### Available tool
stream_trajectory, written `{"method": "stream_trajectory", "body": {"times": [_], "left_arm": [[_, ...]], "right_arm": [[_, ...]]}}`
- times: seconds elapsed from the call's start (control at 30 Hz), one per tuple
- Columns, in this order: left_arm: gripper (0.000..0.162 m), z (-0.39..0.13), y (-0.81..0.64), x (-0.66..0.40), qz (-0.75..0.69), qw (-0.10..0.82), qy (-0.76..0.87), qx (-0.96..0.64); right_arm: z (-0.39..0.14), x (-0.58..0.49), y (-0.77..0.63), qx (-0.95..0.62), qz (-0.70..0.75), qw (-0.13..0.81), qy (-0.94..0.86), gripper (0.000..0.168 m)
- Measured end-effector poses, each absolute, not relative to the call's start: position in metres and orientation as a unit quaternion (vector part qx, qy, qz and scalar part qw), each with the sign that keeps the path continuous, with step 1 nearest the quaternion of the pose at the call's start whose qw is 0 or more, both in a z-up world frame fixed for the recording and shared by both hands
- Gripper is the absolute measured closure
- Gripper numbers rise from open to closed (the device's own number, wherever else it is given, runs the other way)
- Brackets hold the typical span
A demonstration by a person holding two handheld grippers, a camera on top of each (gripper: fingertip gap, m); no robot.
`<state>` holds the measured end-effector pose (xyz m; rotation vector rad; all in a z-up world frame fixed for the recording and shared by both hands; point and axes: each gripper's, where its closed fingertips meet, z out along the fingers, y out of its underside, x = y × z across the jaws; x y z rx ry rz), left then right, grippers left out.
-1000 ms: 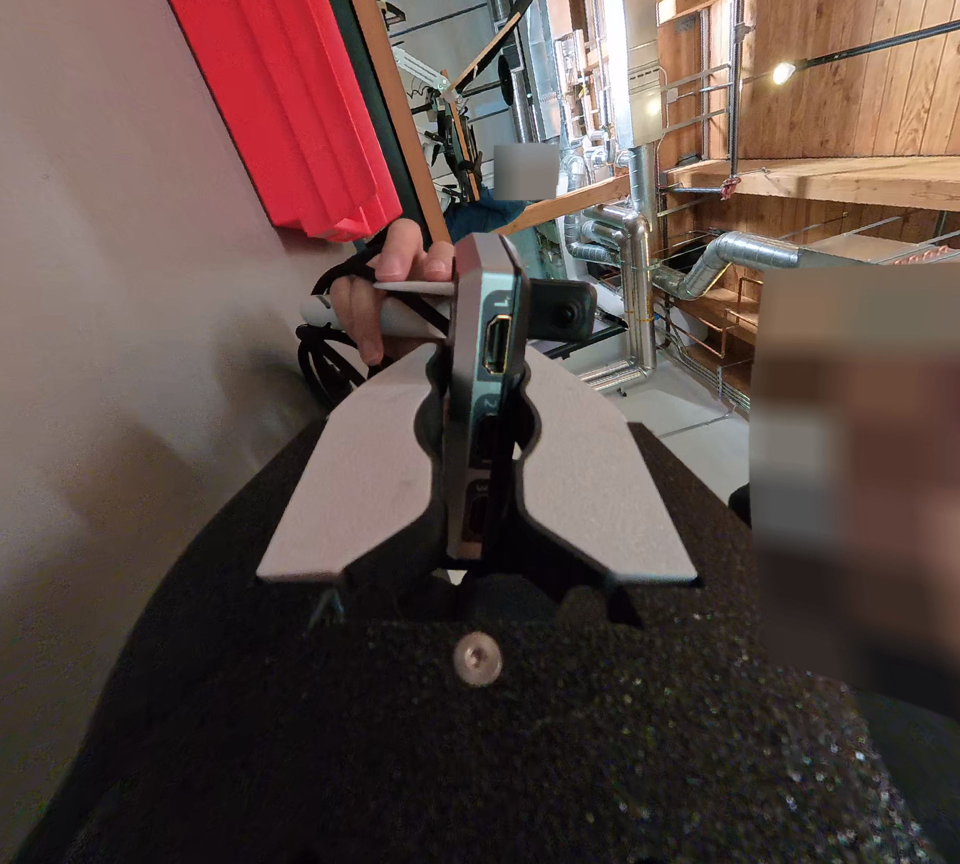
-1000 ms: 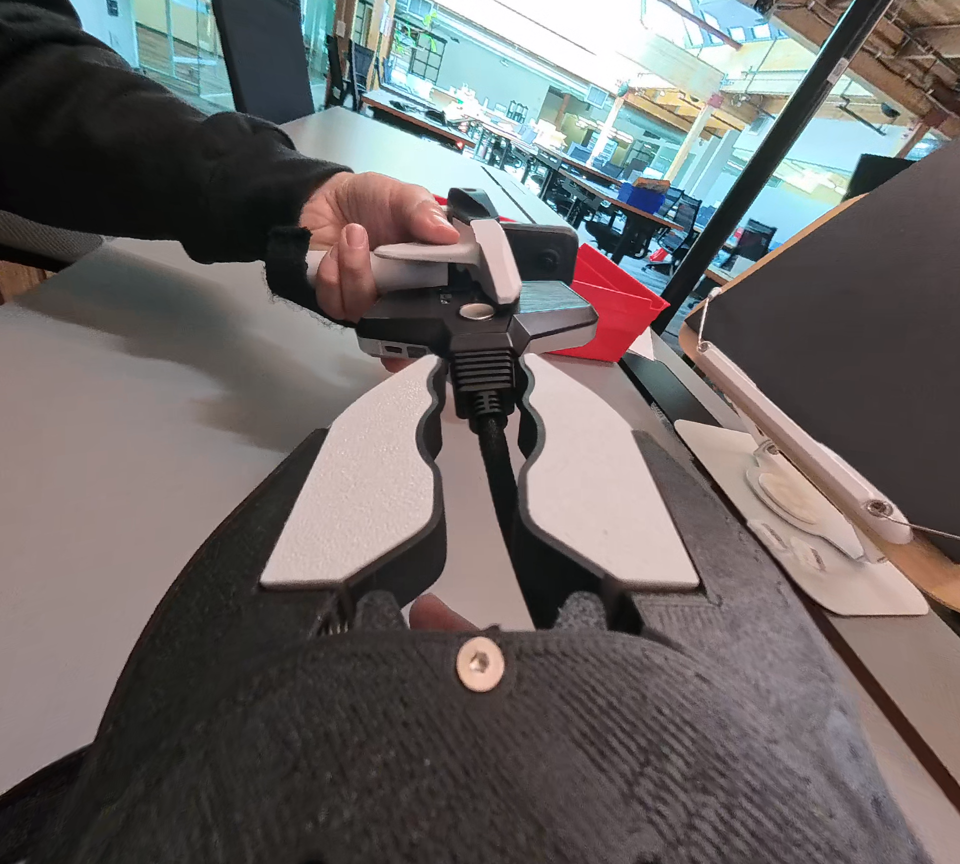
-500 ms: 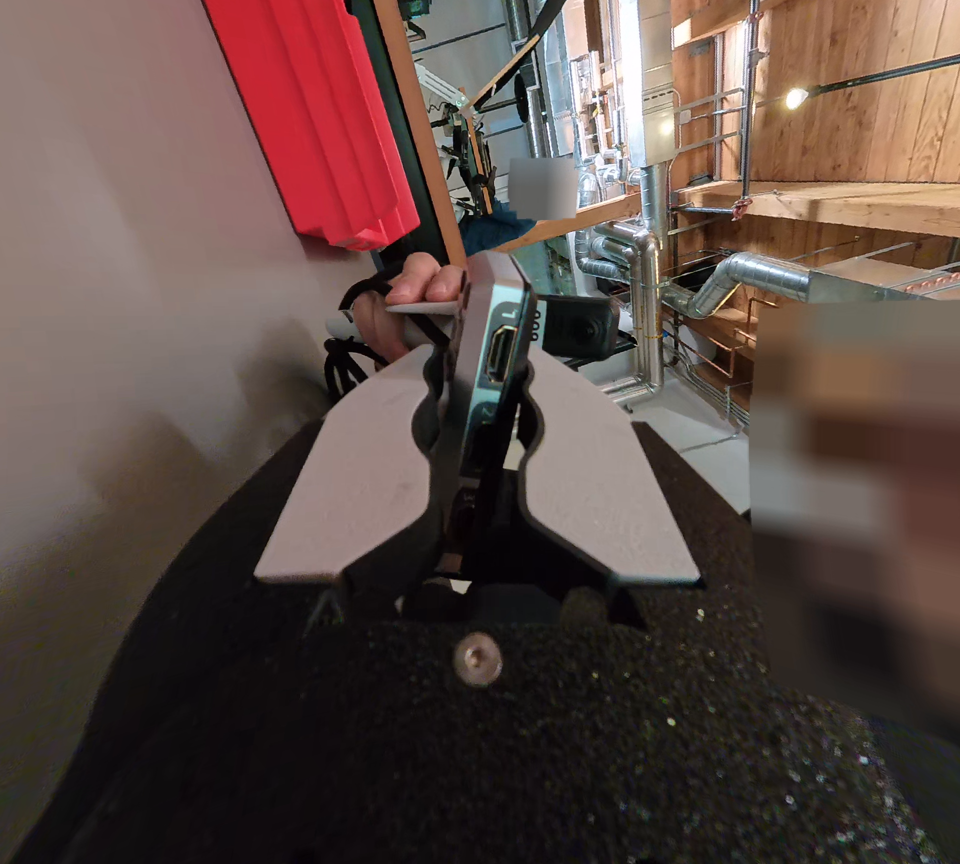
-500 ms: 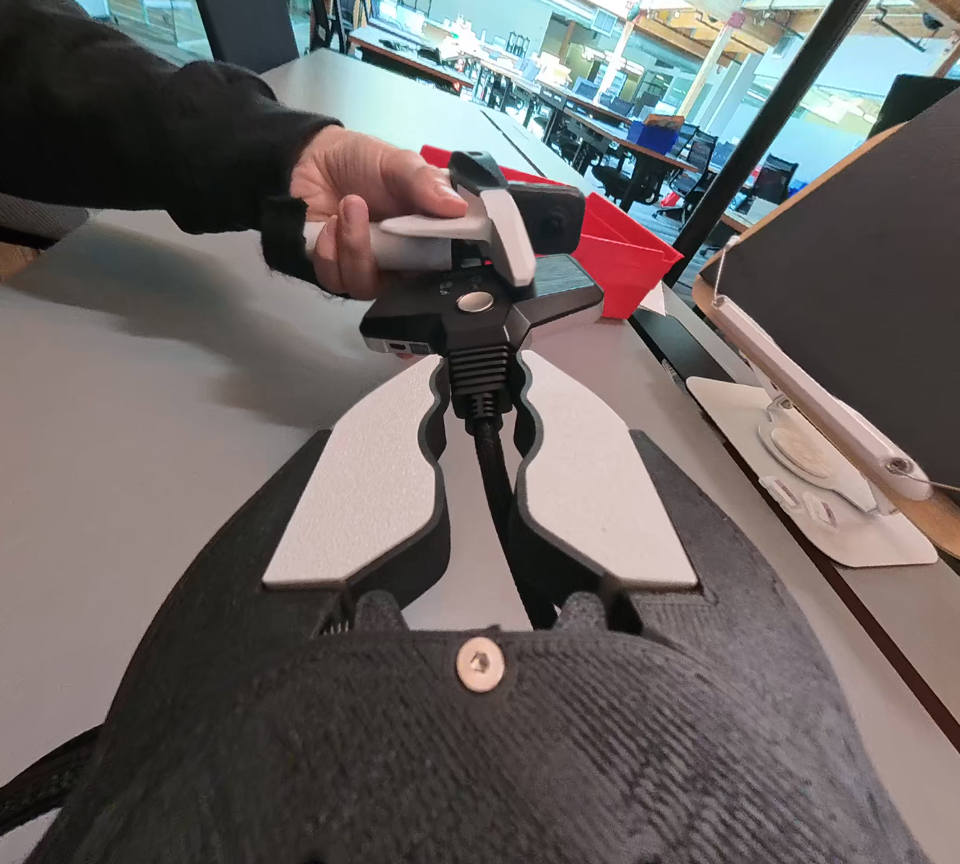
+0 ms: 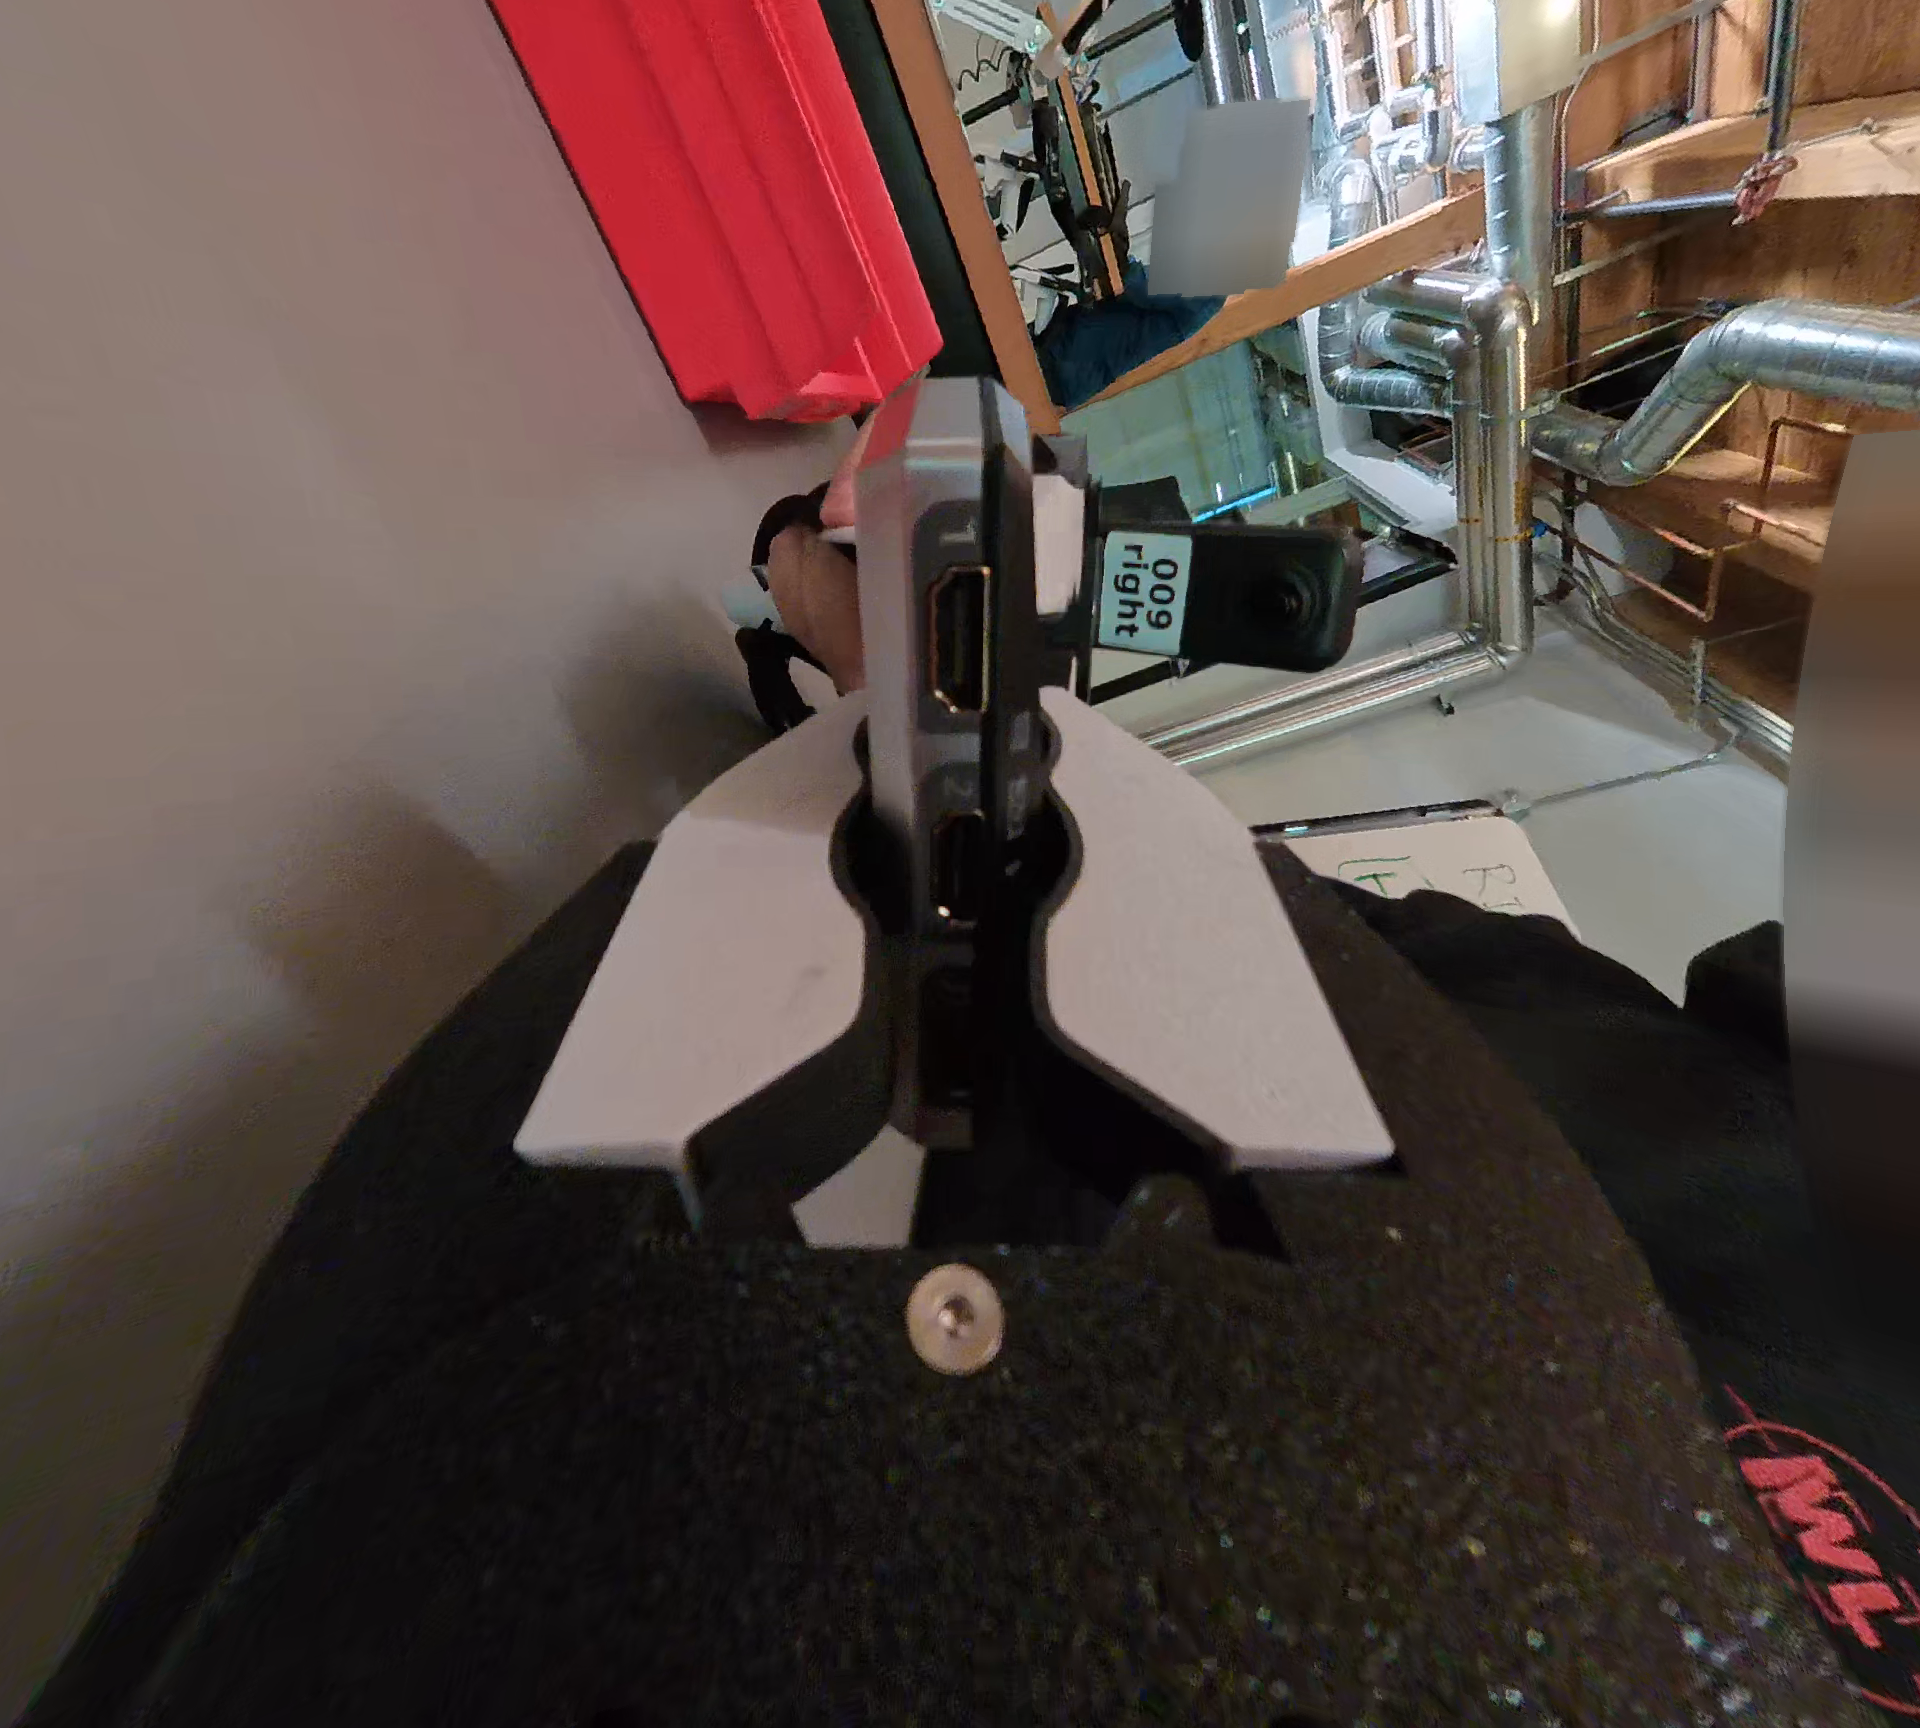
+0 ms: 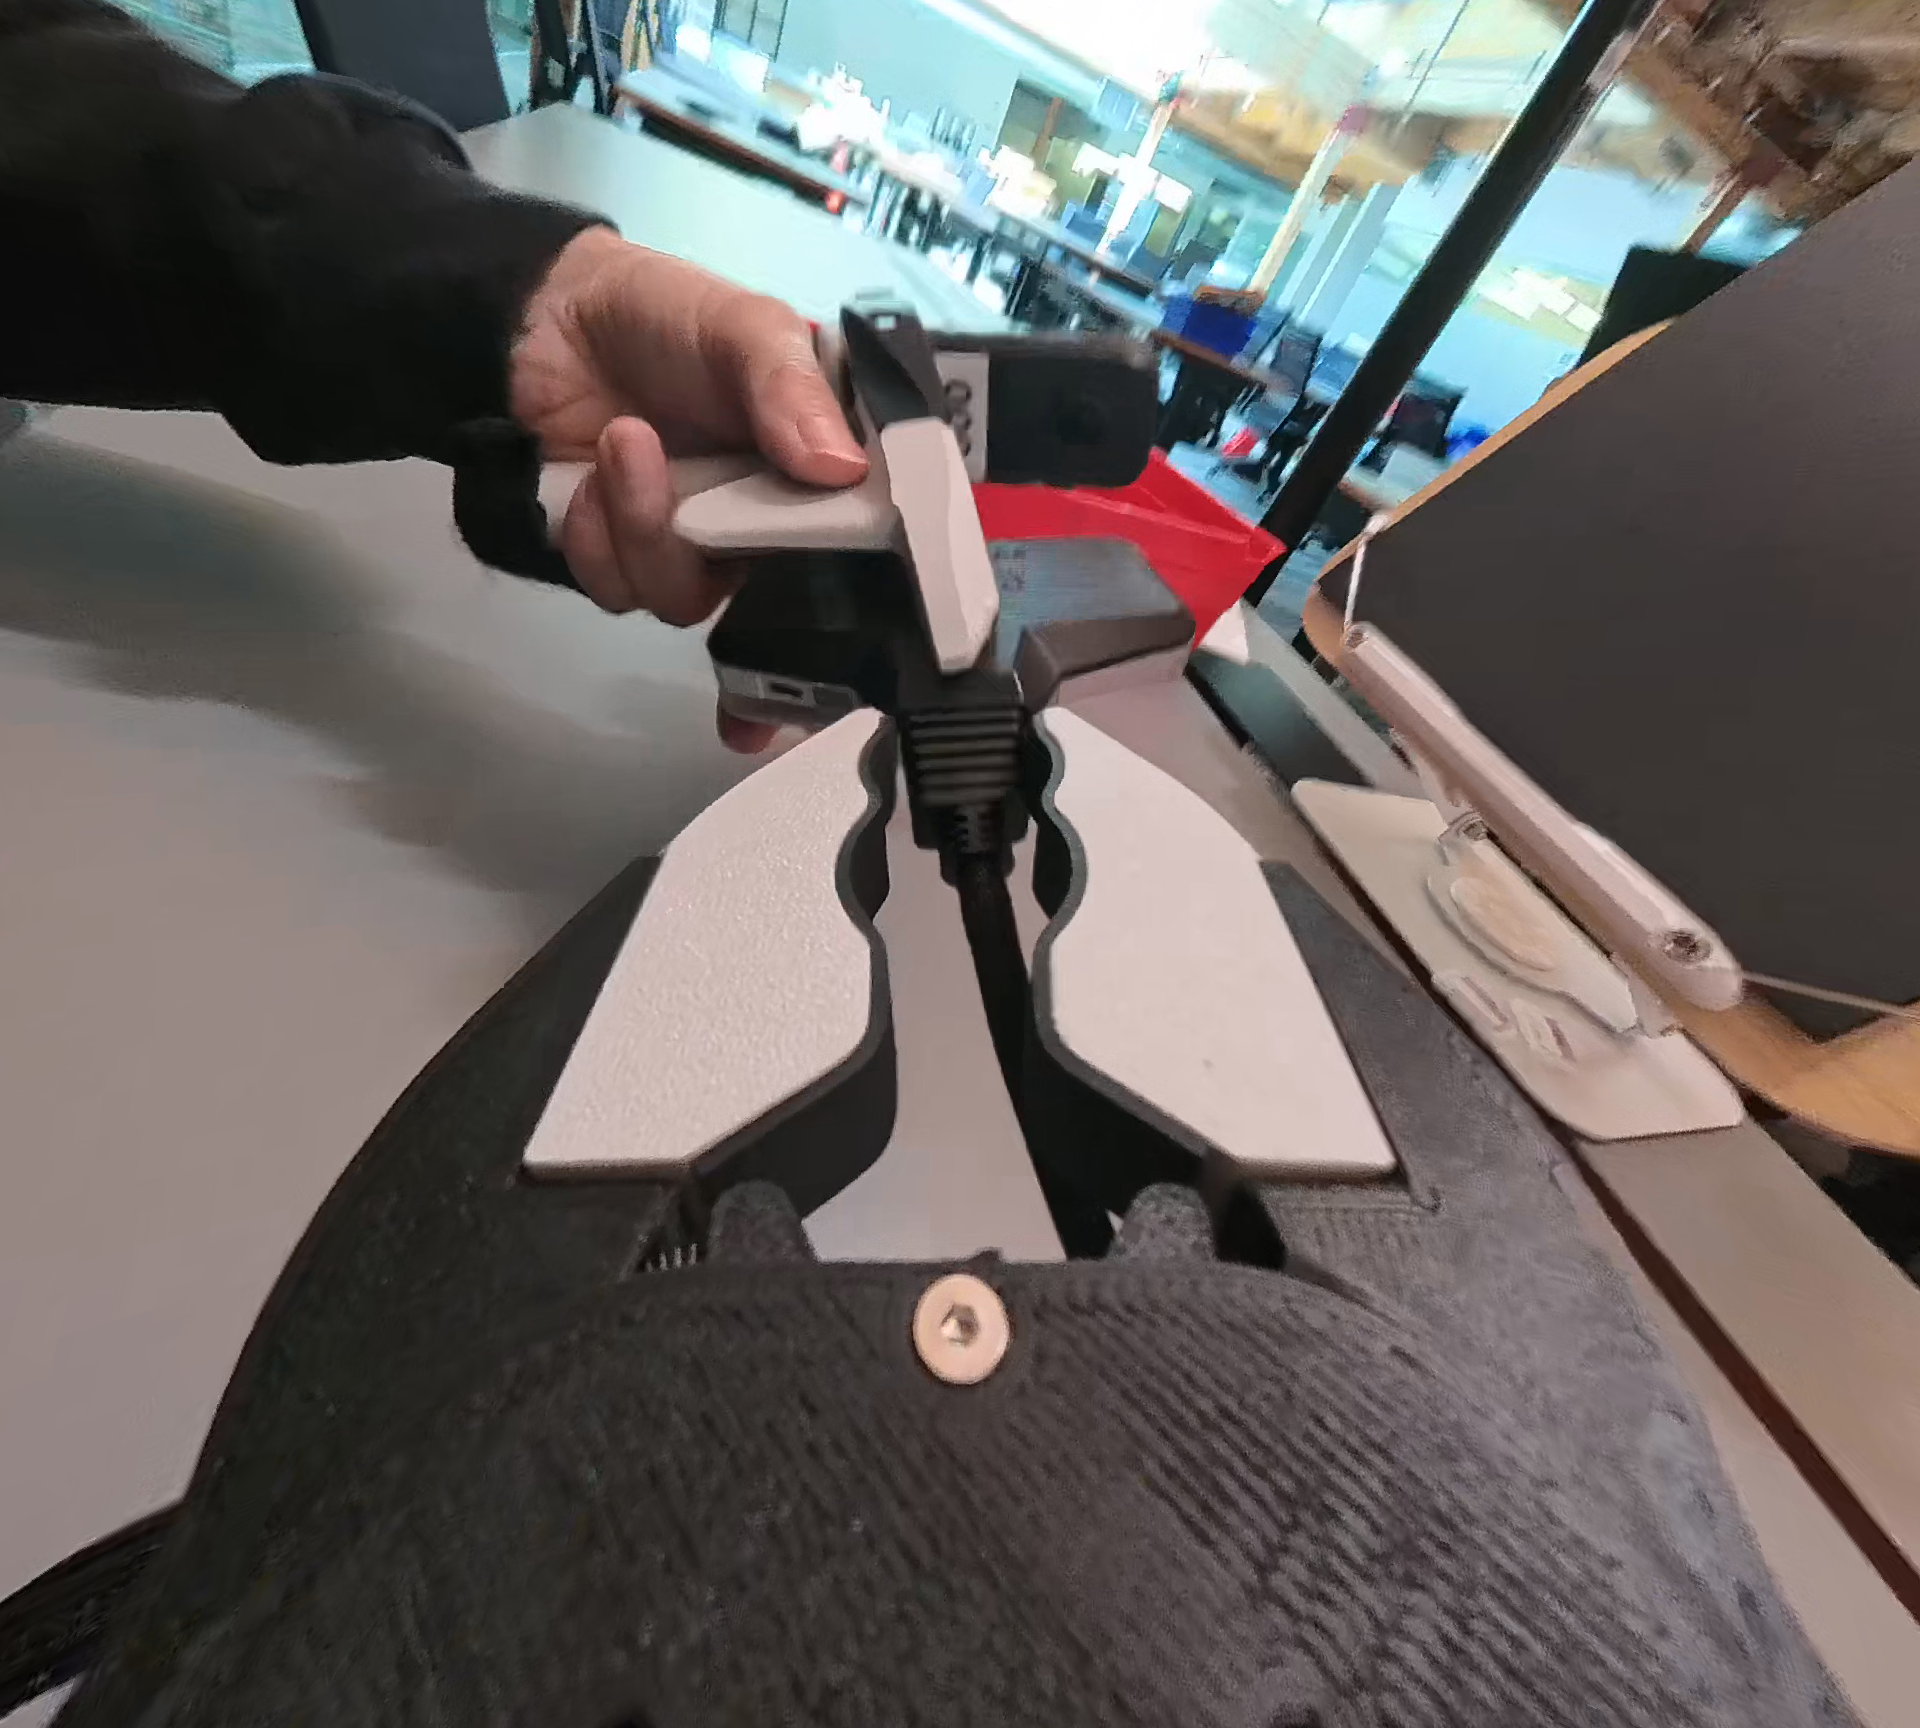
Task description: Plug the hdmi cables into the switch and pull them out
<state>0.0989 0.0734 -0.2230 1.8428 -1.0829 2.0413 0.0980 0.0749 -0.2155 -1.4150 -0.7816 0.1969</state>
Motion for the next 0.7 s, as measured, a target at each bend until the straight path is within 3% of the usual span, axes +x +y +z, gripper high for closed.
{"method": "stream_trajectory", "body": {"times": [0.07,0.17,0.23,0.7], "left_arm": [[0.139,-0.223,0.071,0.101,0.692,0.110,-0.351,0.621],[0.139,-0.222,0.072,0.103,0.693,0.112,-0.340,0.626],[0.139,-0.222,0.069,0.104,0.689,0.115,-0.345,0.627],[0.138,-0.219,0.068,0.098,0.685,0.125,-0.364,0.618]], "right_arm": [[-0.203,0.096,0.073,-0.602,0.086,0.719,-0.335,0.137],[-0.213,0.096,0.078,-0.632,0.085,0.692,-0.338,0.136],[-0.215,0.095,0.081,-0.636,0.087,0.692,-0.330,0.125],[-0.215,0.100,0.075,-0.636,0.154,0.688,-0.313,0.137]]}}
